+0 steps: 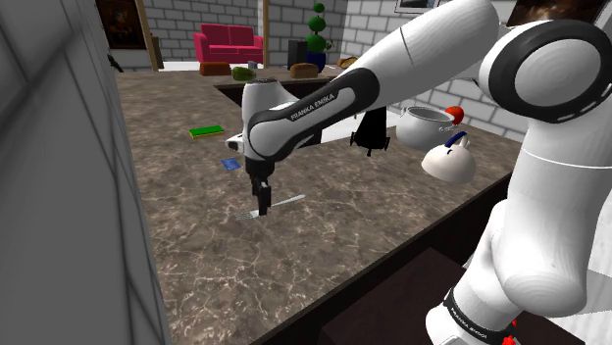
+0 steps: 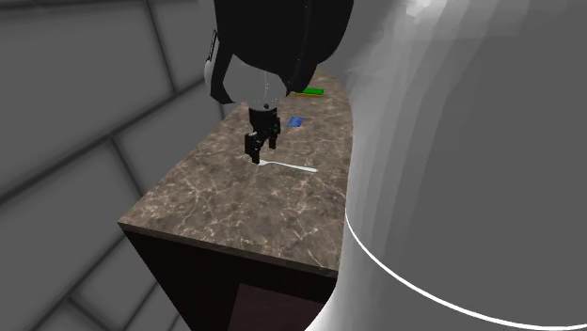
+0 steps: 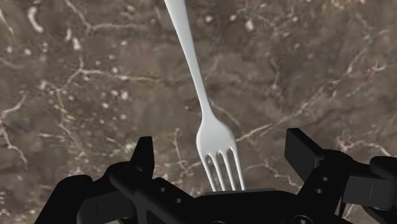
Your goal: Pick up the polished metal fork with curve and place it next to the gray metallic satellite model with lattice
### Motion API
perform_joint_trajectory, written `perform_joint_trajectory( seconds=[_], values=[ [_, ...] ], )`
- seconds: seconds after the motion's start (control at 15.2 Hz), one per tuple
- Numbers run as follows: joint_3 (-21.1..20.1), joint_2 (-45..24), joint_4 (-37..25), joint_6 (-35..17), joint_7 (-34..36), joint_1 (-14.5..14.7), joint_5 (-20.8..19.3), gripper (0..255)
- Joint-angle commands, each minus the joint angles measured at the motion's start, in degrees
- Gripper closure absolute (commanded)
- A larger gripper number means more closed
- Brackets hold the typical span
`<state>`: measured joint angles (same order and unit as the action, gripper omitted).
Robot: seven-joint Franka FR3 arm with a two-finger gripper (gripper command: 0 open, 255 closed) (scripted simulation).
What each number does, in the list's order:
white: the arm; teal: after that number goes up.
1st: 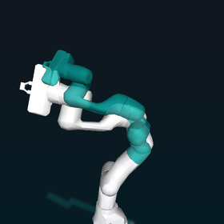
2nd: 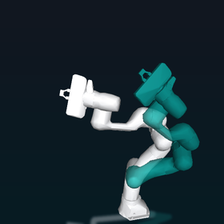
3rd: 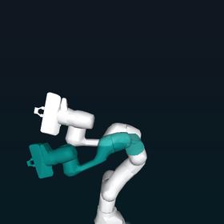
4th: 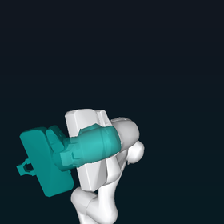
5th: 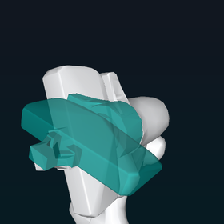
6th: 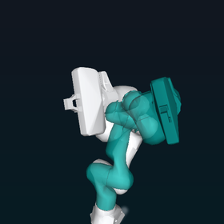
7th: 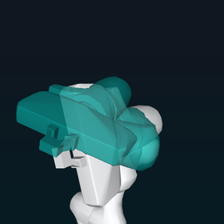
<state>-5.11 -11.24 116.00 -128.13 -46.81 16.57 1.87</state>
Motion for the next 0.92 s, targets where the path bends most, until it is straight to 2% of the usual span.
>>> perform_joint_trajectory(
  seconds=[0.0,0.13,0.66,0.73,0.86],
  values=[
    [-0.03,-0.93,0.43,-1.39,0.01,0.07,-0.07,0],
    [-0.03,-2.06,1.05,-3.14,0.07,0.14,-0.16,0],
    [-0.03,-2.06,1.04,-3.13,0.06,0.14,-0.16,0],
    [-0.03,-2.06,1.04,-3.13,0.06,0.14,-0.16,255],
    [-0.03,-2.06,1.04,-3.13,0.06,0.14,-0.16,255]
  ],
)
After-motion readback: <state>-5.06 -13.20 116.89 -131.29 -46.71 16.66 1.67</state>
